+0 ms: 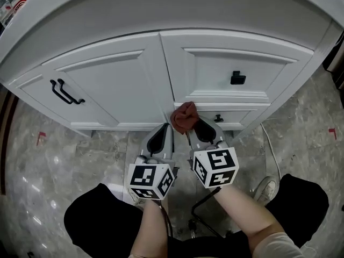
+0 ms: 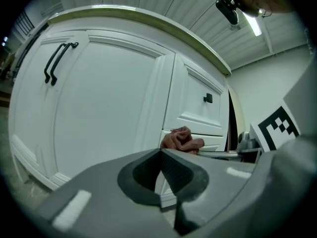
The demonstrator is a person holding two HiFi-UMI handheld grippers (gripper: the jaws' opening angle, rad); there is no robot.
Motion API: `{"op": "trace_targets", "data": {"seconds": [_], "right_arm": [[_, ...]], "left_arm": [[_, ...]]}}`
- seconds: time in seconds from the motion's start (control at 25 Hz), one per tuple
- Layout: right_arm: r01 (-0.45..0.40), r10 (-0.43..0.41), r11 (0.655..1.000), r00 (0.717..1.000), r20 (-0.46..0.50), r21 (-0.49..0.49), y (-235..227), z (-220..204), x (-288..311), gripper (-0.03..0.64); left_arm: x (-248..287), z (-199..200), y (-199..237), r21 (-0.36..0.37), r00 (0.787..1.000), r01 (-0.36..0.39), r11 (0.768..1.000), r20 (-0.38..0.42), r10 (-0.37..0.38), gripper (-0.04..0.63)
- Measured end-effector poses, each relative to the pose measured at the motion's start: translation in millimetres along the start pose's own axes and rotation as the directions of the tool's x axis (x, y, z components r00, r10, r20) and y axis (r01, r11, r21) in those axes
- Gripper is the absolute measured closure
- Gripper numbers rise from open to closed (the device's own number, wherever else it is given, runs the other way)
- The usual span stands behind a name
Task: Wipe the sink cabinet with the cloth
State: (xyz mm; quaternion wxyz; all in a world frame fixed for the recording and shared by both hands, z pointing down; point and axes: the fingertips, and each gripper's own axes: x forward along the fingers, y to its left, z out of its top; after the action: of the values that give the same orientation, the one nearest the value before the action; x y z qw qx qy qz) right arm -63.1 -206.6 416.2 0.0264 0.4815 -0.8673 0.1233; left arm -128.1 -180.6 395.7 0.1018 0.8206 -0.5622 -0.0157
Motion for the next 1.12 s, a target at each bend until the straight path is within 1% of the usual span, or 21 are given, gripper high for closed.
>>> {"op": "trace_targets", "data": {"seconds": [0.16, 0.36, 0.48, 0.64, 0.8, 0.96, 1.12], "right_arm": [[-0.004, 0.004, 1.0, 1.0, -0.003, -0.007, 10, -8, 19, 0.525], [-0.026, 0.026, 1.0, 1.0, -0.005, -0.015, 5, -10, 19, 0.519], [0.001, -0.001, 1.0, 1.0, -0.023, -0.023, -8, -13, 15, 0.515], [0.065, -0.066, 0.998, 0.997, -0.038, -0.026, -33, -15, 5, 0.52], [0.087, -0.084, 0.995, 0.995, -0.05, 0.051, -52, -15, -4, 0.52], [0.119, -0.114, 0.99, 0.992, -0.057, 0.081, -73, -13, -16, 0.519], [0.131, -0.125, 0.983, 0.991, -0.049, 0.13, -88, -8, -29, 0.518]], "left_arm": [[1, -3, 8, 0.02, 1.0, 0.013, 1.0, -0.014, -0.013, 0.595], [8, -7, 4, 0.016, 0.999, 0.041, 0.999, -0.023, -0.041, 0.595], [14, -10, -4, 0.011, 0.998, 0.058, 0.998, -0.025, -0.058, 0.595], [21, -14, -23, 0.024, 0.994, 0.106, 0.994, -0.04, -0.105, 0.595], [28, -18, -39, 0.059, 0.989, 0.138, 0.989, -0.065, -0.134, 0.595], [36, -20, -55, 0.062, 0.985, 0.16, 0.985, -0.071, -0.156, 0.595], [46, -20, -76, 0.079, 0.976, 0.208, 0.975, -0.084, -0.201, 0.595]]}}
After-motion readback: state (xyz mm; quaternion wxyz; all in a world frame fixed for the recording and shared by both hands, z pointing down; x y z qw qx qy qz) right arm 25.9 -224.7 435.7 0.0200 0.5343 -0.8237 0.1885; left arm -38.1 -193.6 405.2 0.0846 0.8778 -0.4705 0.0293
